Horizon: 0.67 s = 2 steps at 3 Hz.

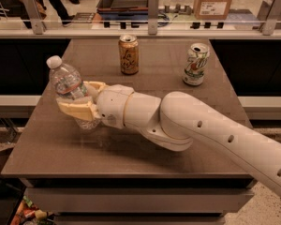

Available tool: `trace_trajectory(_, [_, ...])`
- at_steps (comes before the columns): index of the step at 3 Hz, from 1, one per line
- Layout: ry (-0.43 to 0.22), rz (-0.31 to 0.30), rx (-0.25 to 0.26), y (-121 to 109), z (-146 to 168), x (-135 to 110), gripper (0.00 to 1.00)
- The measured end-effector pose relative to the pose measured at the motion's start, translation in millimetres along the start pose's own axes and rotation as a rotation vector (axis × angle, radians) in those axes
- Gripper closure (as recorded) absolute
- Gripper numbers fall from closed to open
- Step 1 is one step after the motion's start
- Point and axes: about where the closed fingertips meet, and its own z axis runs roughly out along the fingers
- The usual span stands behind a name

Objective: Place water bottle upright

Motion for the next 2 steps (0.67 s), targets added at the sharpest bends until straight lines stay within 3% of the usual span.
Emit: trace_trajectory(2, [-0.006, 0.023, 0.032, -8.0, 2.7, 12.1, 1.0])
